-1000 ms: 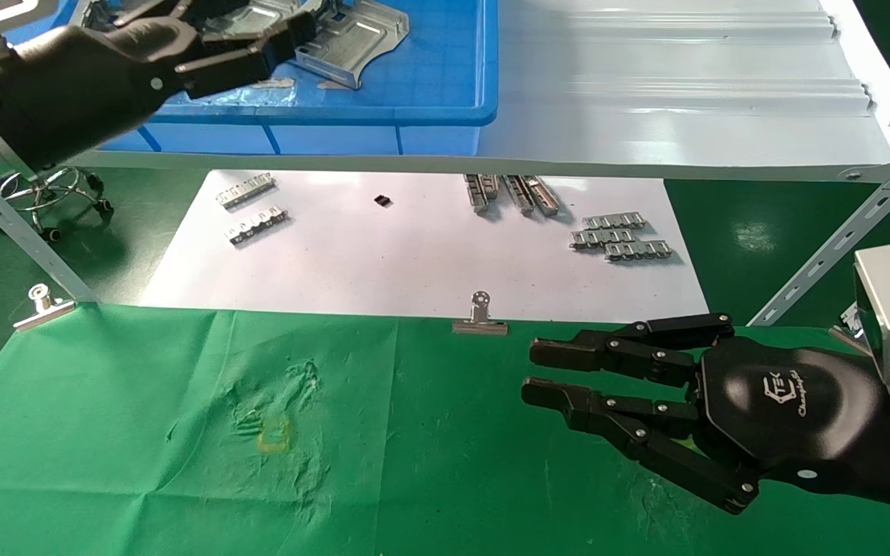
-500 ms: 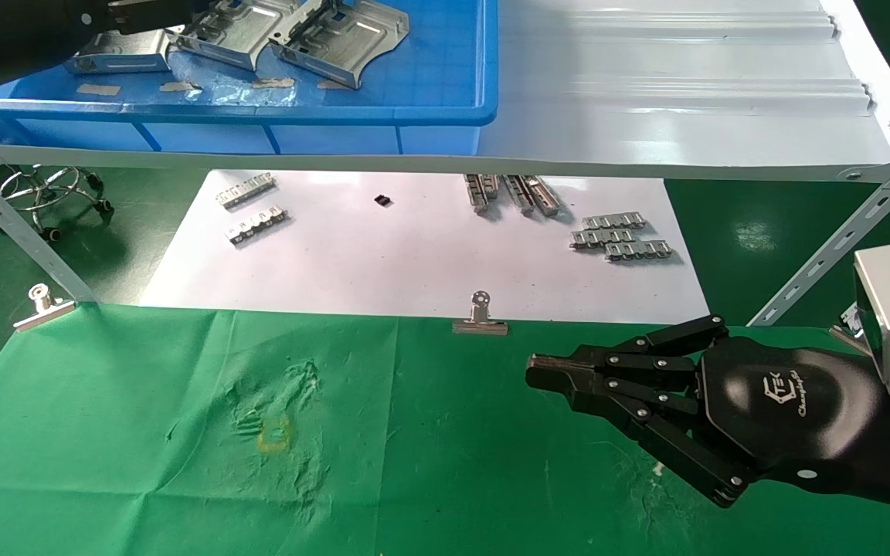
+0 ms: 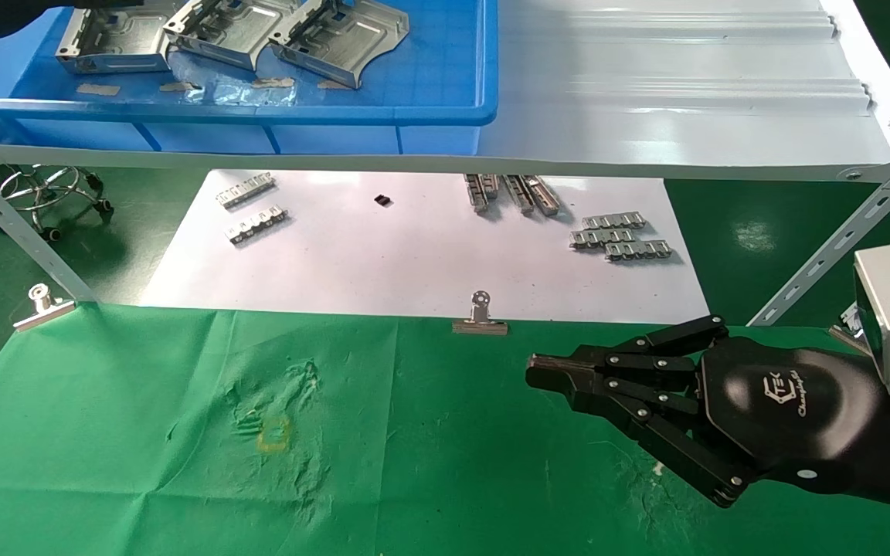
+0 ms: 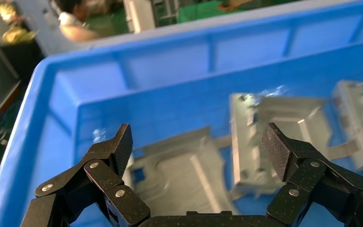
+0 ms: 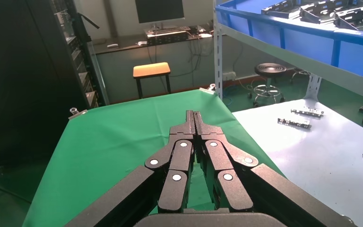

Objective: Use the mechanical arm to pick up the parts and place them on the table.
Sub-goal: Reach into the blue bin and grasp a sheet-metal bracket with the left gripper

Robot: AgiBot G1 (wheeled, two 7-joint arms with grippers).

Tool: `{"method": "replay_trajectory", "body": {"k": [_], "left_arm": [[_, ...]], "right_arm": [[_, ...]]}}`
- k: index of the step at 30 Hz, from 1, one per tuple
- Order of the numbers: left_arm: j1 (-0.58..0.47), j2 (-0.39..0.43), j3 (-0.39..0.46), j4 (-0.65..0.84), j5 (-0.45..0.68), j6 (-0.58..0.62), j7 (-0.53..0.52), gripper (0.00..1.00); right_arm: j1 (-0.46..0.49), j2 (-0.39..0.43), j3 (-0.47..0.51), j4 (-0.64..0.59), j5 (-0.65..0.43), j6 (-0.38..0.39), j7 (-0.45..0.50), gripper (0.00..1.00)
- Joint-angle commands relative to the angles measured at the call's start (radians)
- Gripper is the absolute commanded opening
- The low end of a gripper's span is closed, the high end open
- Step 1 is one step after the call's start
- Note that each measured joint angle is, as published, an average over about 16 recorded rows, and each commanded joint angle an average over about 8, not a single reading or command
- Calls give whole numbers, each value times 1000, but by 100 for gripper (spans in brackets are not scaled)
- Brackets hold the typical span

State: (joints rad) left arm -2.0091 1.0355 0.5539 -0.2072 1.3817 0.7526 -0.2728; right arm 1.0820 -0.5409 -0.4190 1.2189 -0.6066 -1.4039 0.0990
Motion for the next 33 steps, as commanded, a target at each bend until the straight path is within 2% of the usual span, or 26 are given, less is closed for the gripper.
{"method": "replay_trajectory", "body": {"k": [1, 4, 5, 7, 19, 33], "left_arm": [[-17, 9, 13, 32, 20, -11, -21, 50], [-25, 12, 21, 53, 34, -30, -34, 15], [-26, 13, 23, 58, 37, -38, -36, 8], [-27, 14, 28, 66, 44, -53, -41, 0], [-38, 40, 61, 132, 94, -80, -115, 0], [-29, 41, 75, 136, 115, -137, -120, 0]], "right_arm": [[0, 0, 0, 0, 0, 0, 0, 0], [0, 0, 0, 0, 0, 0, 0, 0], [0, 0, 0, 0, 0, 0, 0, 0], [0, 0, 0, 0, 0, 0, 0, 0], [0, 0, 0, 0, 0, 0, 0, 0], [0, 0, 0, 0, 0, 0, 0, 0]]}}
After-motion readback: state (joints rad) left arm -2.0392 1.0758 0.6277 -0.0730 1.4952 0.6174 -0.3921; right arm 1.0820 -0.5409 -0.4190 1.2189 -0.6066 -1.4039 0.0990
